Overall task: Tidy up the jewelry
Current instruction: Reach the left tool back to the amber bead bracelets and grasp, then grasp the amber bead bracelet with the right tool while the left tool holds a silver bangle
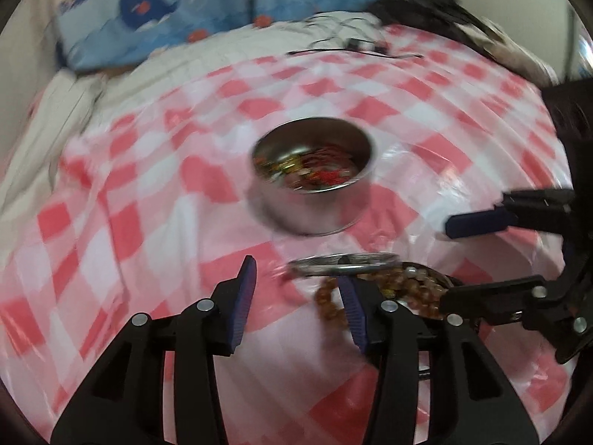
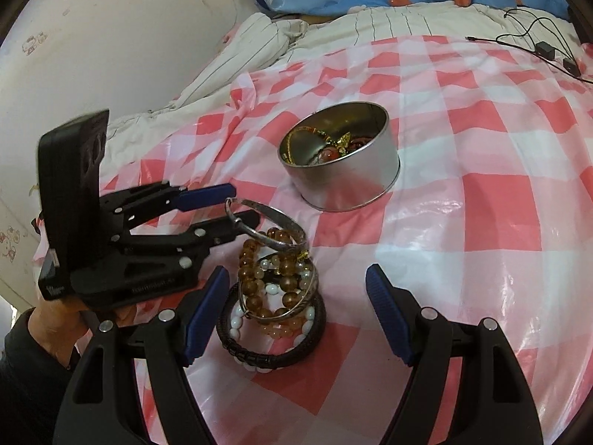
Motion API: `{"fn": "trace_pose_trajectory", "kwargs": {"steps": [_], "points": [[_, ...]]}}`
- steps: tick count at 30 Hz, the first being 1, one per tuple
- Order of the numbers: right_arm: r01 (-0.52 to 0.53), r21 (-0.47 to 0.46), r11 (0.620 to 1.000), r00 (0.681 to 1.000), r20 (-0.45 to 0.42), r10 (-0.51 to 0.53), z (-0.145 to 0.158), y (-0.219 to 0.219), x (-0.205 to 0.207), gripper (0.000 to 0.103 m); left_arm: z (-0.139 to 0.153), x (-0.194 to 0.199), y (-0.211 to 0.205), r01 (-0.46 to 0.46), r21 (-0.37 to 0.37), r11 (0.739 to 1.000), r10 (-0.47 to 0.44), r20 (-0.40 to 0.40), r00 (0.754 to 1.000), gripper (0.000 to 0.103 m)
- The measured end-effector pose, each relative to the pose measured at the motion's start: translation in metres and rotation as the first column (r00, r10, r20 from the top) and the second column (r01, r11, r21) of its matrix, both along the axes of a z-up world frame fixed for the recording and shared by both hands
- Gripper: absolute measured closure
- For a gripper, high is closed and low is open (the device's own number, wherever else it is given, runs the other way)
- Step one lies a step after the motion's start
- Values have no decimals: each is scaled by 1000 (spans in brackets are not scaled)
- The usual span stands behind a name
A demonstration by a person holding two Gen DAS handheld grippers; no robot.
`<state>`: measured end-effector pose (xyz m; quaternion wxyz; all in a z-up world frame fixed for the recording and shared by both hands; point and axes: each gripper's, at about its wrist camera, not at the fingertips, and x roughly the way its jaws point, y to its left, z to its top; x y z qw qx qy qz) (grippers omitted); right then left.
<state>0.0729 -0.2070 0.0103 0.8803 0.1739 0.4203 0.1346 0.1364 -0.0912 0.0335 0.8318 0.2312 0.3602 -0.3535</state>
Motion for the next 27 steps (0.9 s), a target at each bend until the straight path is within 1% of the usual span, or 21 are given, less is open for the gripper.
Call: {"fn": "trace_pose_trajectory", "kwargs": {"steps": [1, 2, 3, 4, 6, 8, 10, 12, 14, 16, 19, 20, 21, 22, 23, 25, 26, 27], "points": [[-1, -2, 1000, 1000, -2, 1, 0, 1, 0, 30, 0, -5, -5, 25, 20, 999, -26, 28, 999, 60], [0, -2, 1000, 1000, -4, 0, 0, 0, 0, 30, -1, -10, -9, 52, 42, 998, -54, 52, 997, 63], [3, -1, 1000, 1000, -5, -3, -1, -1, 1, 30, -2, -15, -14, 83, 65, 994, -87, 58, 994, 71], [7, 1, 1000, 1000, -7, -7, -1, -2, 0, 30, -3, -16, -17, 96, 75, 993, -100, 52, 994, 77], [16, 3, 1000, 1000, -10, -16, -1, -4, 1, 30, -5, -16, -20, 82, 94, 992, -86, 38, 996, 90], [14, -1, 1000, 1000, -6, -14, 0, -3, 0, 30, -3, -7, -13, 32, 63, 997, -32, -11, 999, 96], [2, -25, 1000, 1000, 4, -2, 2, 1, 0, 30, 4, 9, 5, -64, -17, 998, 62, -81, 995, 96], [-26, -53, 998, 1000, 16, 26, 4, 9, 3, 30, 10, 26, 26, -161, -97, 982, 145, -159, 977, 96], [-61, -70, 996, 998, 15, 62, 4, 17, 11, 30, 12, 36, 42, -212, -145, 967, 179, -213, 961, 96], [-95, -96, 991, 995, 11, 96, 5, 24, 22, 30, 10, 42, 51, -237, -173, 956, 190, -250, 949, 96], [-131, -119, 984, 991, 8, 133, 6, 29, 37, 30, 6, 43, 51, -235, -163, 958, 189, -258, 947, 96], [-151, -111, 982, 988, -2, 152, 4, 30, 44, 34, 4, 42, 50, -232, -156, 960, 186, -261, 947, 96], [-178, -99, 979, 984, -22, 177, 0, 32, 49, 49, 3, 43, 49, -231, -152, 961, 185, -264, 946, 96], [-209, -104, 972, 977, -56, 204, -6, 36, 55, 56, 2, 43, 50, -231, -148, 962, 186, -269, 945, 96], [-227, -110, 968, 973, -69, 221, -9, 38, 57, 61, 1, 45, 49, -232, -145, 962, 187, -271, 944, 96], [-260, -140, 956, 965, -79, 251, -11, 44, 59, 67, -1, 46, 49, -236, -137, 962, 192, -271, 943, 96], [-264, -143, 954, 964, -75, 256, -9, 45, 59, 75, -1, 46, 49, -236, -132, 963, 194, -268, 944, 96], [-259, -121, 958, 966, -62, 253, -7, 42, 58, 81, -2, 46, 49, -236, -130, 963, 195, -266, 944, 96]]}}
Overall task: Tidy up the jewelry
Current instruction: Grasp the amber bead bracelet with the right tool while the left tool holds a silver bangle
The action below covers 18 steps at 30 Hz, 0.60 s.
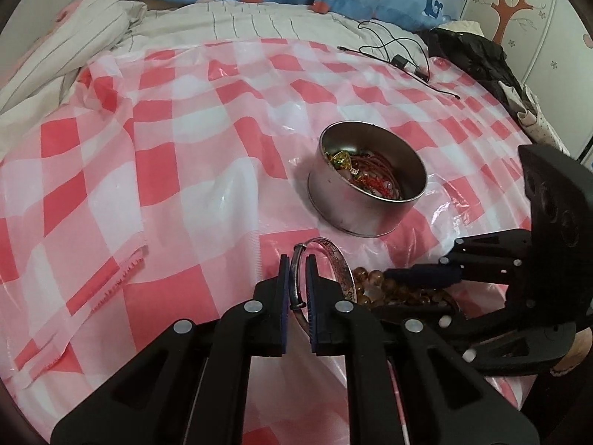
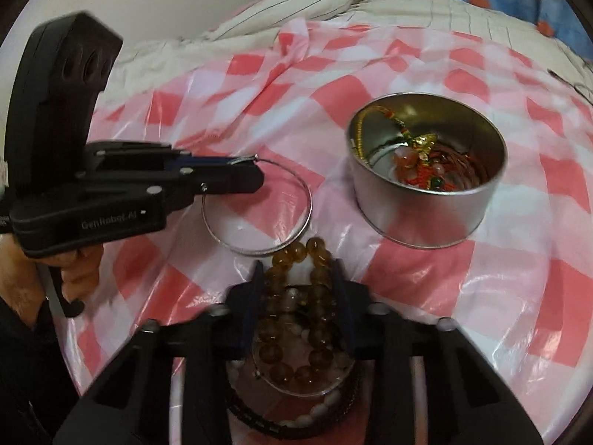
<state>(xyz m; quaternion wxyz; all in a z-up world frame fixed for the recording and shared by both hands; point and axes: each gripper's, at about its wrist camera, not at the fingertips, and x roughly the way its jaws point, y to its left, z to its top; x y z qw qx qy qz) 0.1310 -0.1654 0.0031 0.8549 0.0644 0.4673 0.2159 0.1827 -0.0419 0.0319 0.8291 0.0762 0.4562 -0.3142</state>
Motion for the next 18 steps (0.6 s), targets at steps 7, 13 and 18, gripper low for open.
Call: {"fn": "trace_pose_trajectory", "kwargs": {"steps": [7, 13, 18], "points": [[105, 210, 972, 994, 15, -110, 14, -42, -16, 91, -2, 0, -1, -1, 12, 1000, 1, -2, 1000, 96], [262, 208, 942, 964, -3, -267, 14, -79, -32, 91, -8, -2, -5, 19, 9, 1000, -19, -27, 999, 95], [374, 145, 916, 927, -26, -374, 11, -101, -31, 50, -12, -5, -9, 34, 18, 999, -34, -32, 999, 87]]}}
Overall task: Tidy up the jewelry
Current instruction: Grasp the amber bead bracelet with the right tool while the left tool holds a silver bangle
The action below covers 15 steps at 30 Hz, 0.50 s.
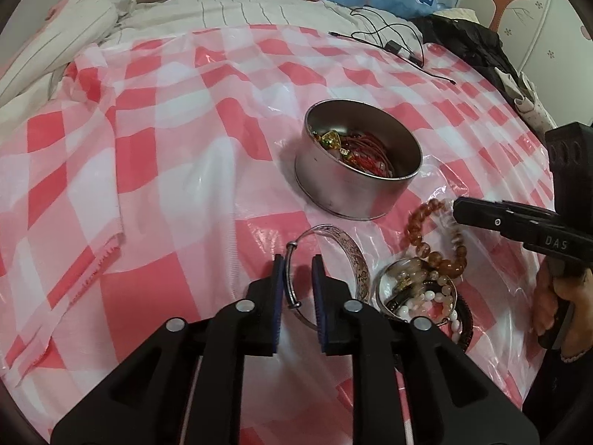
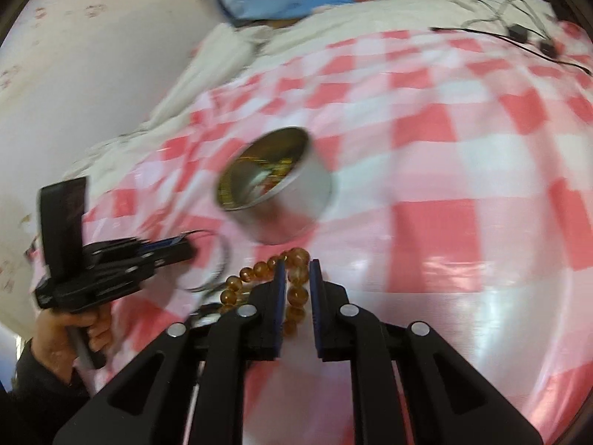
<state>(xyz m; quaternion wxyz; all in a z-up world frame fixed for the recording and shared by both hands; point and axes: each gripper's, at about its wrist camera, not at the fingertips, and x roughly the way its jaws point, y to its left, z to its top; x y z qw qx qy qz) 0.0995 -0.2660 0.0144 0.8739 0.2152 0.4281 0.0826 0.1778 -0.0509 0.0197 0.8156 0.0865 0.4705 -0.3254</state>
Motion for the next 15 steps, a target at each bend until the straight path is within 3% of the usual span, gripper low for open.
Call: {"fn": "trace_pose_trajectory", "kwargs": {"steps": [1, 3, 6, 10, 11, 13, 14, 15], "points": [[-4, -13, 1000, 1000, 7, 4, 1, 3, 1, 41, 0, 0, -1, 1, 1, 1000, -1, 0, 1000, 86], [-27, -85, 996, 1000, -2, 27, 0, 12, 2, 39, -1, -1, -2, 4, 1, 1000, -4, 0, 1000, 84], [-59, -322, 945, 998, -54, 44, -8, 34, 8, 38, -2, -2, -4, 8, 9, 1000, -8, 3, 1000, 82], [-86, -415, 906, 996, -66, 64, -15, 45, 6, 35, -4, -5, -9, 20, 41, 999, -21, 24, 999, 81], [-92, -397, 913, 995, -62, 73, -15, 44, 6, 39, -4, -6, -10, 23, 50, 999, -24, 30, 999, 81], [-96, -351, 931, 995, -55, 82, -15, 39, 5, 72, -5, -6, -10, 25, 57, 998, -27, 34, 999, 81], [-95, -286, 953, 995, -48, 84, -14, 33, 4, 90, -5, -6, -11, 26, 59, 998, -28, 35, 999, 81], [-98, -239, 966, 995, -42, 91, -13, 30, 4, 91, -5, -6, -10, 25, 58, 998, -27, 34, 999, 81]]}}
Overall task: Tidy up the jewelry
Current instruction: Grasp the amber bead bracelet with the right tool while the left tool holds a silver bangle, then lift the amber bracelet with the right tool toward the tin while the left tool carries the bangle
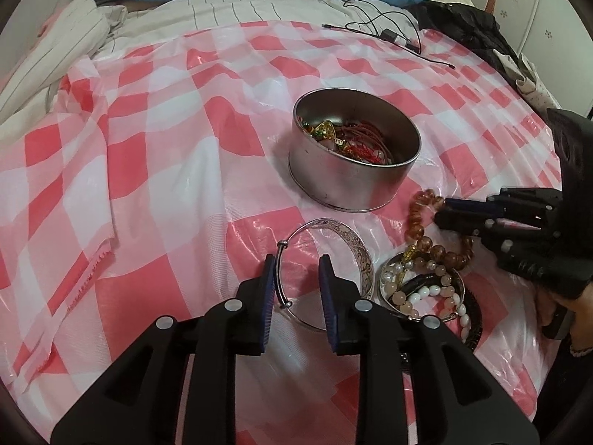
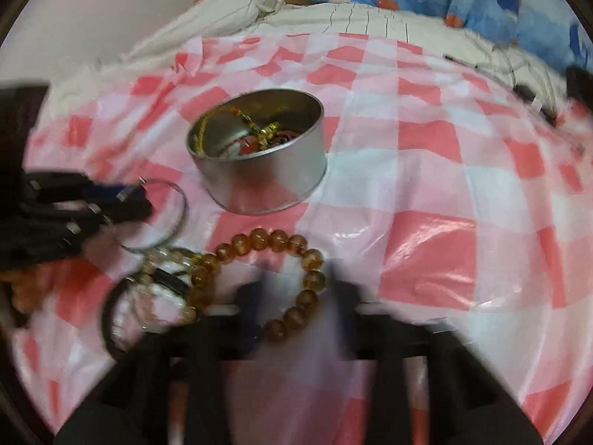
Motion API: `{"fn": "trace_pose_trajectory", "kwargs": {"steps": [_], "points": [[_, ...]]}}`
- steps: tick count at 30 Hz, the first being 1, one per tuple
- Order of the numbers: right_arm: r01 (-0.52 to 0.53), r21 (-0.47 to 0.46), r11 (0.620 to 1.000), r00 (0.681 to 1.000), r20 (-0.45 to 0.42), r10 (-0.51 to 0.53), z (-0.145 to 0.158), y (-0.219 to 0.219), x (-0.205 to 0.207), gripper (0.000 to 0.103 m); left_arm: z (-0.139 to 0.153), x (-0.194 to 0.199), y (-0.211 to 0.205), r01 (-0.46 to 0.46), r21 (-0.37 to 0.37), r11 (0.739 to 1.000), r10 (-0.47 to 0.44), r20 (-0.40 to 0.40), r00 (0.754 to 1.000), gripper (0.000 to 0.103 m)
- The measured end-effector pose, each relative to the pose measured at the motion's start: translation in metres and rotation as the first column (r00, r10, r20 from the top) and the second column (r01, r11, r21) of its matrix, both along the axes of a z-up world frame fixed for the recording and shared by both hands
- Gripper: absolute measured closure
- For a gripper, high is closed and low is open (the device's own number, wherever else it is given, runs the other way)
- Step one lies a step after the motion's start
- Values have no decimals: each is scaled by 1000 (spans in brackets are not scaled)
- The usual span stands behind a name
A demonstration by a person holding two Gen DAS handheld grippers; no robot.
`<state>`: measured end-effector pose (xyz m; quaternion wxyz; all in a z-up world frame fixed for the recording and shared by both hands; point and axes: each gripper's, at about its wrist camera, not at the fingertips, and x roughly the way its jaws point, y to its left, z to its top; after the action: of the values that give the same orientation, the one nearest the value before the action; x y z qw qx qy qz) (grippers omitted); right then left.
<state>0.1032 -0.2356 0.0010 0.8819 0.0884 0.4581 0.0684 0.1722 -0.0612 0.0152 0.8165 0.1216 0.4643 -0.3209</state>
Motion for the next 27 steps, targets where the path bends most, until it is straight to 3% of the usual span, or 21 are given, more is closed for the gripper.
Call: {"fn": "trace_pose_trajectory", "kwargs": {"steps": [2, 5, 7, 8, 11, 13, 14, 15, 16, 19, 22, 23, 24, 25, 27], "points": [[-2, 31, 1000, 1000, 12, 1, 5, -1, -3, 91, 0, 0, 0, 1, -1, 1000, -1, 0, 1000, 81], [17, -14, 1000, 1000, 24, -17, 11, 3, -4, 89, 0, 0, 0, 1, -2, 1000, -1, -1, 1000, 80], [29, -96, 995, 1000, 15, -28, 8, 8, 0, 51, -1, 0, 0, 1, -2, 1000, -1, -1, 1000, 80], [13, -147, 989, 1000, 2, -13, 4, 15, 1, 42, -1, 0, 0, 2, -1, 1000, -2, -2, 1000, 79], [-17, -209, 978, 1000, -15, 15, -2, 24, 3, 42, -2, -1, -3, 6, 2, 1000, -6, -1, 1000, 75], [-24, -184, 983, 1000, -19, 21, -2, 22, 2, 52, -3, -3, -4, 11, 8, 1000, -11, 4, 1000, 74], [-23, -171, 985, 1000, -18, 20, -2, 20, 1, 63, -3, -3, -4, 13, 10, 1000, -14, 6, 1000, 73], [-22, -150, 988, 1000, -16, 19, -2, 18, 0, 82, -3, -4, -5, 16, 11, 1000, -16, 8, 1000, 72], [-18, -82, 996, 1000, -15, 17, -1, 12, -1, 91, -3, -4, -5, 17, 12, 1000, -17, 8, 1000, 72], [-4, 54, 999, 1000, -1, 4, 2, -1, -2, 91, -3, -4, -6, 18, 13, 1000, -18, 9, 1000, 71], [16, 32, 999, 1000, 8, -16, 7, -3, -3, 90, -3, -5, -6, 21, 14, 1000, -22, 11, 1000, 70], [28, -1, 1000, 999, 15, -28, 8, -1, -4, 80, -3, -5, -6, 22, 14, 1000, -22, 11, 1000, 69], [34, -54, 998, 999, 19, -33, 9, 2, -4, 53, -3, -5, -7, 24, 14, 1000, -25, 11, 1000, 68], [35, -95, 995, 999, 21, -34, 9, 5, -3, 42, -3, -5, -7, 27, 14, 1000, -27, 11, 1000, 67], [19, -183, 983, 1000, 4, -18, 4, 15, -1, 37, -3, -6, -9, 32, 17, 999, -32, 13, 999, 65]]}}
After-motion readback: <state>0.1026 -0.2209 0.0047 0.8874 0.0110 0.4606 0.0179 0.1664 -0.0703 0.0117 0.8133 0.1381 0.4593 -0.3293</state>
